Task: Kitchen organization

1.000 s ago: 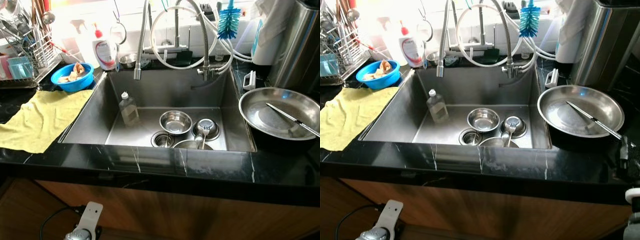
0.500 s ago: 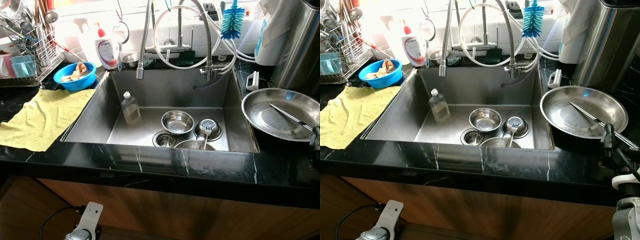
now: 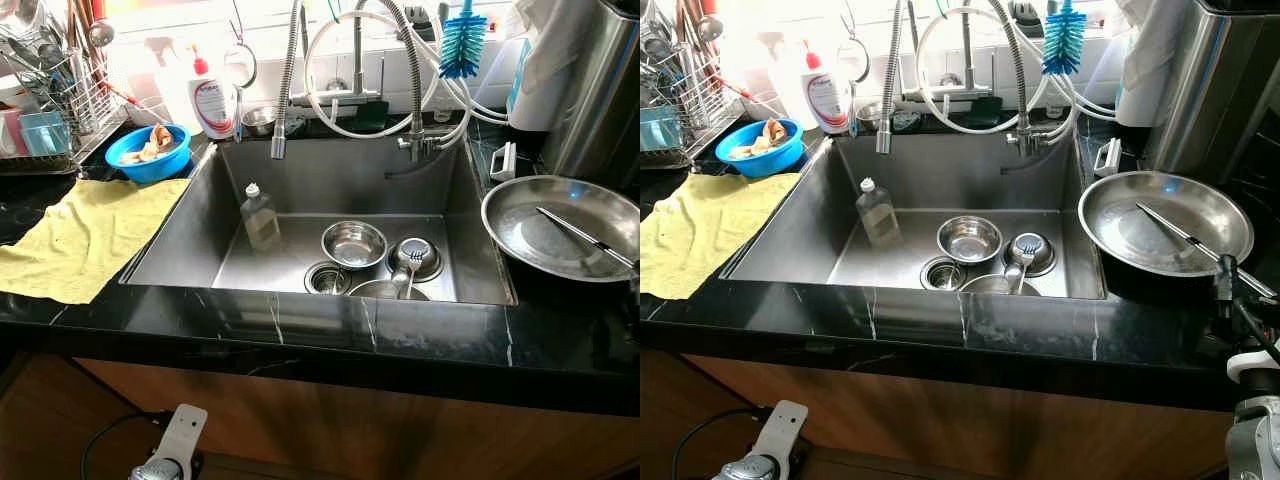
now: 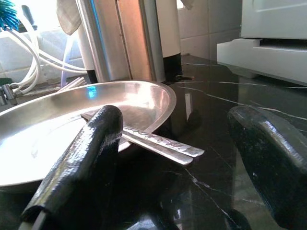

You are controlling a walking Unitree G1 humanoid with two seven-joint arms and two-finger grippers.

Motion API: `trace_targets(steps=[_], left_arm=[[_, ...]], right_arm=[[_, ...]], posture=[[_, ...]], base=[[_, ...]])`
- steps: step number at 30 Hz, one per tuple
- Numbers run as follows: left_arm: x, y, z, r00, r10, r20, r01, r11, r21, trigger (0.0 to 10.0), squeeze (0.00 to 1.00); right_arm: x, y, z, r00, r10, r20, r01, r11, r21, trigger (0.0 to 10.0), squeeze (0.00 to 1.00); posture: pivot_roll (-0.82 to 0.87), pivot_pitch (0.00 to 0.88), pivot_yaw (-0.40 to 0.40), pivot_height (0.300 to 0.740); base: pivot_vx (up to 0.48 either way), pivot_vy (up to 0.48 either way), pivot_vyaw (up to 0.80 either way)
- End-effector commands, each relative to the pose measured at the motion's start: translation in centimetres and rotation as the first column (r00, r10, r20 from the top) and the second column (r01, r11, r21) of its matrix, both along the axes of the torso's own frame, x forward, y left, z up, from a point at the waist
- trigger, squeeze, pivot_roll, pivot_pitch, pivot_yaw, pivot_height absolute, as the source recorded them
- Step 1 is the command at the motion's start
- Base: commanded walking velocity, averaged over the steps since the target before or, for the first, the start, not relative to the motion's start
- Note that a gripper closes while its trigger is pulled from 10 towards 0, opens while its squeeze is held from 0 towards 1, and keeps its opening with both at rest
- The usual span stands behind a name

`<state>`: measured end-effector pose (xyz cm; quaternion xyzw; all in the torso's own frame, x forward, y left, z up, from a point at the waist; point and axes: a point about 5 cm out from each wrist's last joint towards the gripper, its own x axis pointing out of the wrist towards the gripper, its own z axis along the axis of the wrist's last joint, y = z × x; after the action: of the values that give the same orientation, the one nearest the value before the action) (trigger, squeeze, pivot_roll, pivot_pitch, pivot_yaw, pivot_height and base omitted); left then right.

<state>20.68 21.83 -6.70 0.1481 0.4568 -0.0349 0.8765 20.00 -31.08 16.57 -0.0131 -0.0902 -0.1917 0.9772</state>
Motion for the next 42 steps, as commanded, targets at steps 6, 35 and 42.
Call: trace_targets(steps=[6,35,42], left_arm=[[-0.5,0.7,-0.1,1.0,0.008,-0.014,-0.008,1.0,0.02,10.0,0.0],[-0.3,0.9,0.0,1.0,0.012,-0.005,-0.012,1.0,0.028,10.0,0.0],[-0.2,1.0,0.1,1.0,0.011,0.0,-0.011,0.999,0.033,10.0,0.0]], right_arm=[[0.4,0.1,-0.3,1.0,0.003,-0.013,-0.003,1.0,-0.002,0.0,0.0],[0.8,0.5,0.1,1.0,0.001,0.007,0.0,1.0,-0.016,0.0,0.0],[1.5,1.5,2.1,0.996,0.05,0.076,-0.047,0.998,-0.039,0.0,0.0]], posture=[[-0.19,0.0,0.113,0.74],[-0.19,0.0,0.113,0.74],[-0.19,0.0,0.116,0.74]], base=[[0.0,0.0,0.0],[0.0,0.0,0.0],[0.0,0.0,0.0]])
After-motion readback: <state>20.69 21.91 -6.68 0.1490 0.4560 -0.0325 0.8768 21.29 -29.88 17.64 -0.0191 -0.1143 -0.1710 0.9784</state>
